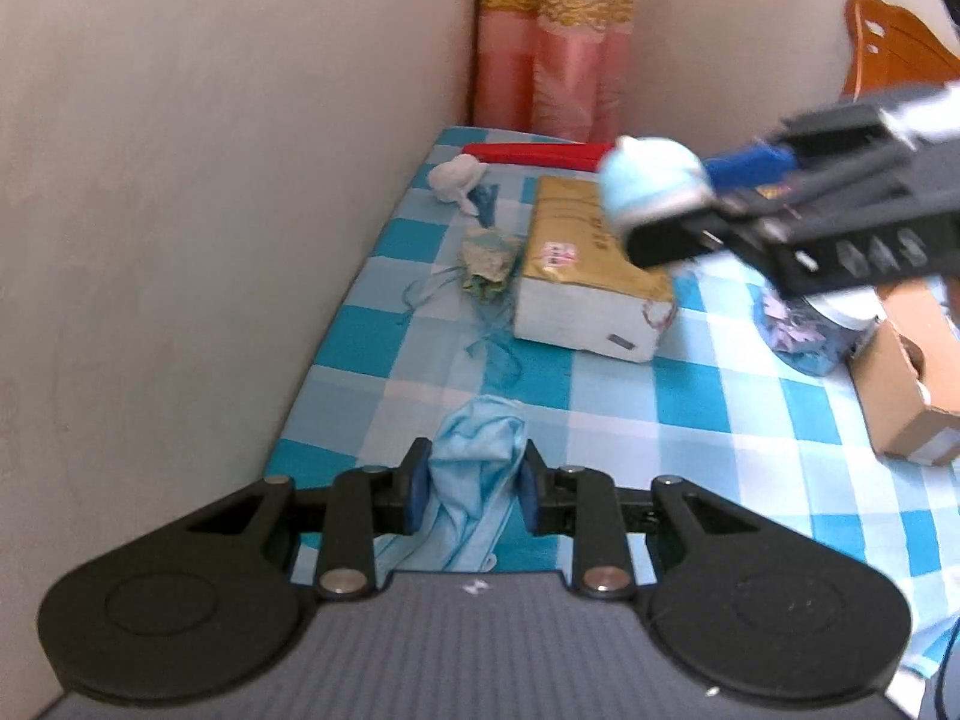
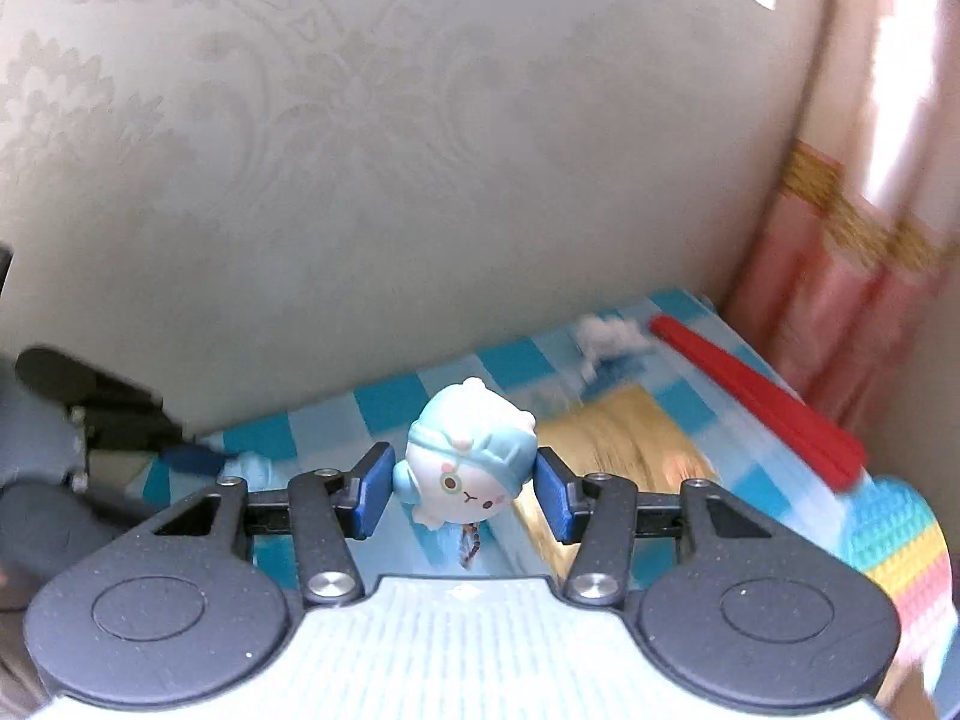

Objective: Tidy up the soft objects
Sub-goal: 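Carry the plush into the box and open the right gripper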

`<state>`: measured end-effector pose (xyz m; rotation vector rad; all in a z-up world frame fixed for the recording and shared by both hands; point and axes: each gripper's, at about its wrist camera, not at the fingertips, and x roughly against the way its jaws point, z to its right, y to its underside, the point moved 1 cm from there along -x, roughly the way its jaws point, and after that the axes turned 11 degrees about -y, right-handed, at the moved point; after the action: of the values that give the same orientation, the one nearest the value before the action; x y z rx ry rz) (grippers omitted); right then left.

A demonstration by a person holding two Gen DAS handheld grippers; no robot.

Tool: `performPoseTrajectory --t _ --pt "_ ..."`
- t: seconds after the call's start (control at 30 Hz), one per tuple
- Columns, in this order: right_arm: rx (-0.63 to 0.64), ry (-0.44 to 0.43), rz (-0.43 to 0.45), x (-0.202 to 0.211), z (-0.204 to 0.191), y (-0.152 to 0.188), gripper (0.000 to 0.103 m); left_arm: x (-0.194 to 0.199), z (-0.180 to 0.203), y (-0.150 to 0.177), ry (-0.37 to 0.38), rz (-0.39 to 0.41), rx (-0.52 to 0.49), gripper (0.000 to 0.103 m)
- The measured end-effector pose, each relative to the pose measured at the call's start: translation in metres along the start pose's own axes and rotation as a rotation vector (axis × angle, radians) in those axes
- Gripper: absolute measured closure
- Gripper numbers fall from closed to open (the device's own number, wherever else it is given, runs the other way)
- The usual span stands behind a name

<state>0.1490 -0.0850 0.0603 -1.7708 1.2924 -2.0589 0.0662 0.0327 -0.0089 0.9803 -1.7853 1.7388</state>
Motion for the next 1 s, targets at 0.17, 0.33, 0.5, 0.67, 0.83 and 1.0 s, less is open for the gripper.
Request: performPoseTrajectory --t 0.17,0.33,0.5,0.67,0.83,1.0 --pt "-0.054 0.06 -0.034 0.03 0.005 0.039 0.047 0.009 0.01 0.003 0.017 0.006 -0.034 0.075" --pt "-0.116 0.112 -0.031 0.058 0.011 0.071 0.047 0.017 0.018 0.006 0.032 0.003 -0.058 0.075" --pt "-0.159 0.176 -0.026 0.085 0.019 0.095 0.047 0.024 0.028 0.007 0.03 0.009 -0.101 0.075" --pt "-0.218 0.26 -0.019 0.12 0.037 0.119 0.047 0.029 0.041 0.005 0.043 0.012 -0.129 0.075" --pt "-0.289 0.349 -0.042 0.141 0.07 0.139 0.047 0.031 0.055 0.002 0.054 0.018 -0.159 0.075" --pt "-0.364 0.41 -0.071 0.15 0.103 0.161 0.047 0.032 0.069 -0.005 0.056 0.025 -0.188 0.075"
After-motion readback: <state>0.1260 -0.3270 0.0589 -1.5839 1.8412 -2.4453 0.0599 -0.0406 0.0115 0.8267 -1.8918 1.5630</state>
